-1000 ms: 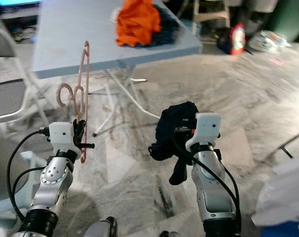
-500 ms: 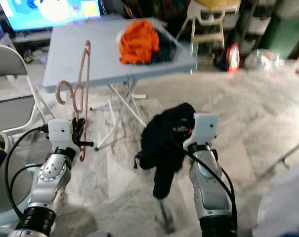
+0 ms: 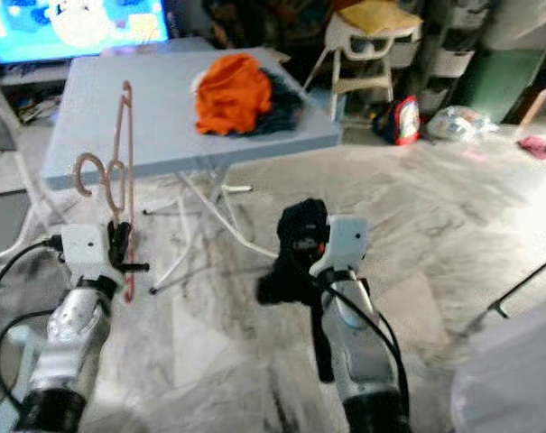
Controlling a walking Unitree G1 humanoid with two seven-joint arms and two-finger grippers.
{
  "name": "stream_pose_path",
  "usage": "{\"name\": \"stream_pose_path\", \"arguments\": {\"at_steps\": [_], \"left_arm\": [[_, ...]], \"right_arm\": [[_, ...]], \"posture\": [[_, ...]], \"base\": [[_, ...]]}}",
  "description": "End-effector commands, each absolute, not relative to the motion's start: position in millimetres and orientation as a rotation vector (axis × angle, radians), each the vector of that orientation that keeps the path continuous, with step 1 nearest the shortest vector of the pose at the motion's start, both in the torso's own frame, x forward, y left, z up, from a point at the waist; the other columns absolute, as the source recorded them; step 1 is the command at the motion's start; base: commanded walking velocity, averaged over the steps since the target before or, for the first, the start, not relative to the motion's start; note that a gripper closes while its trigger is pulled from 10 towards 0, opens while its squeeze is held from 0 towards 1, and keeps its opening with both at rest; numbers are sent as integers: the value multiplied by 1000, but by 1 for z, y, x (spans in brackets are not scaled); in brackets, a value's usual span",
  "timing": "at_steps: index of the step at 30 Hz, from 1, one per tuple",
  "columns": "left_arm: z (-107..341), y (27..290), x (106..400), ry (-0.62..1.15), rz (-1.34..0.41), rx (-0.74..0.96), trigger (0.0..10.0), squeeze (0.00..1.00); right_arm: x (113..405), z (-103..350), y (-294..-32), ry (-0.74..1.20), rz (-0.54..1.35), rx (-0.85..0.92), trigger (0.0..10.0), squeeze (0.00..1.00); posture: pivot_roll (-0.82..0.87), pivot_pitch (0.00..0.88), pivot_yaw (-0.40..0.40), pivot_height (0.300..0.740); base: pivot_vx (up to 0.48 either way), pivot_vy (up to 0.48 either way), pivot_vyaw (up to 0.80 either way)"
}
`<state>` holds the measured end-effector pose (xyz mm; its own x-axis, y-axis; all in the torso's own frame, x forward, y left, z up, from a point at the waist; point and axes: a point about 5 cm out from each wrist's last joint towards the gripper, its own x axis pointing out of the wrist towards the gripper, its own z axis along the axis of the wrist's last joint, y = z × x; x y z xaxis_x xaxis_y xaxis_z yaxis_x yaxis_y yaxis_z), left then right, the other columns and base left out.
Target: Hang hanger
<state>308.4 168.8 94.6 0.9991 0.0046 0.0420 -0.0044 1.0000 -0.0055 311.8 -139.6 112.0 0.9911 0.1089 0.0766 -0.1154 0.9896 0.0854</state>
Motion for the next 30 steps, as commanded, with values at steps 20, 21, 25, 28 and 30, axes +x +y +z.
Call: {"name": "stream_pose_path", "arguments": {"at_steps": [20,21,25,28,30], "left_arm": [[98,191,303,-43,113,51,10000,0],[99,191,303,-48,113,52,10000,0],[103,196,305,-59,129,36,10000,0],[102,198,305,-56,131,35,10000,0],[102,198,305,-55,129,32,10000,0]], "right_arm": [[335,150,-121,-218,212,68,10000,0],[335,150,-121,-218,213,68,10000,0],[335,150,-119,-225,218,71,10000,0],[336,151,-119,-232,219,81,10000,0],[336,151,-119,-232,218,84,10000,0]], "posture": [[224,107,-59,740],[224,108,-60,740],[223,118,-60,740],[222,120,-62,740],[222,120,-63,740]], "base": [[85,0,285],[0,0,0],[0,0,0],[285,99,0],[343,313,0]]}}
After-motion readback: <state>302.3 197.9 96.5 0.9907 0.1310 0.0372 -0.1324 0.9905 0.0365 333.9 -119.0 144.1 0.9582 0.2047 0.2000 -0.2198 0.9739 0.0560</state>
